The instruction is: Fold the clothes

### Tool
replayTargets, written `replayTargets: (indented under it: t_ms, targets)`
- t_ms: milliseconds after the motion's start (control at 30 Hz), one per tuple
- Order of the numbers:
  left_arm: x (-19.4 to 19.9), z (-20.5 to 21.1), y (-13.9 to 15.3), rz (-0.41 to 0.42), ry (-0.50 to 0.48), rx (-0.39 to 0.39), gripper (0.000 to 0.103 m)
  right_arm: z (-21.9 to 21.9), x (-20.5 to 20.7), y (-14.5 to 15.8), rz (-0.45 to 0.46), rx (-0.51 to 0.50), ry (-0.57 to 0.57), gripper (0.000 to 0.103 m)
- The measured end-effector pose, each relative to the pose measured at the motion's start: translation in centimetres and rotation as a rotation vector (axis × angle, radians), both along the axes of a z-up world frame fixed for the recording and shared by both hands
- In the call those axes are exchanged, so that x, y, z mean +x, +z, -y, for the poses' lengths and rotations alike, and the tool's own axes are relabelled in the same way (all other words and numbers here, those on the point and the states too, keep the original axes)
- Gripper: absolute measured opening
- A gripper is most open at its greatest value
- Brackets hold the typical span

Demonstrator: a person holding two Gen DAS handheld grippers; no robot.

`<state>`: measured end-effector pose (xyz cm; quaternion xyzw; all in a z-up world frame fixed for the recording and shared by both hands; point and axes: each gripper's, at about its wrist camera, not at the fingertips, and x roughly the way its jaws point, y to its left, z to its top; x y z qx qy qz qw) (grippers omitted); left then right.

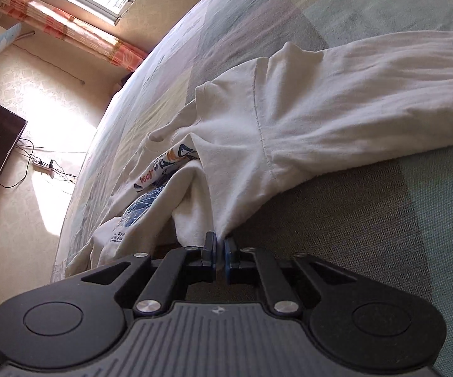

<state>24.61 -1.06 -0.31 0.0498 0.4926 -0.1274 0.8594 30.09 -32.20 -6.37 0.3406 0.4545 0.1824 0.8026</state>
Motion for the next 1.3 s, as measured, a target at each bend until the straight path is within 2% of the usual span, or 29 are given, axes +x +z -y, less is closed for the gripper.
replayTargets:
  t_ms: [133,233,433,533,600,667,833,967,1067,1133,1200,1300]
  targets:
    - [0.2,-0.3,0.0,0.002,-0.014,-0.007,0.094,1.1,-0.9,0.7,0.008,-0.013,-0.065,0.014]
    - [0.2,-0.3,0.0,0.003,-0.028,-0.009,0.094,3.5,-2.0,1.4,0.035,-0.018,-0.185,0.019]
    - [0.9,0.3,-0.2,-0.005,-0.063,0.007,0.094,9.8,-3.7,2.2,0.058,-0.138,-0.443,0.023]
    - [1.1,0.7,-0.3,-0.011,-0.076,0.000,0.094,13.1,-5.5,2.4,0.059,-0.164,-0.572,0.033]
    - [1.5,1.0,-0.5,-0.018,-0.085,0.005,0.094,15.1,-7.2,2.3,0.052,-0.164,-0.660,0.047]
    - [1.8,1.5,-0.7,-0.023,-0.094,0.009,0.094,16.8,-8.9,1.7,0.024,-0.160,-0.738,0.056]
    - [2.3,2.8,-0.7,-0.030,-0.131,0.021,0.094,20.4,-12.7,-0.3,0.022,-0.112,-0.904,0.056]
    - [2.4,3.7,-0.6,-0.029,-0.149,0.031,0.094,22.5,-14.0,-0.3,0.015,-0.132,-1.008,0.056]
    - [2.7,4.1,-0.5,-0.029,-0.145,0.036,0.094,20.9,-12.0,0.1,0.026,-0.228,-0.921,0.058]
    - [2.8,4.4,-0.6,-0.029,-0.147,0.045,0.094,19.6,-10.4,0.4,0.038,-0.301,-0.850,0.066]
    - [2.8,4.7,-0.6,-0.030,-0.148,0.053,0.094,18.3,-8.8,0.7,0.049,-0.372,-0.778,0.079]
    - [2.6,4.9,-0.7,-0.035,-0.149,0.056,0.094,16.4,-6.5,1.1,0.065,-0.478,-0.669,0.083]
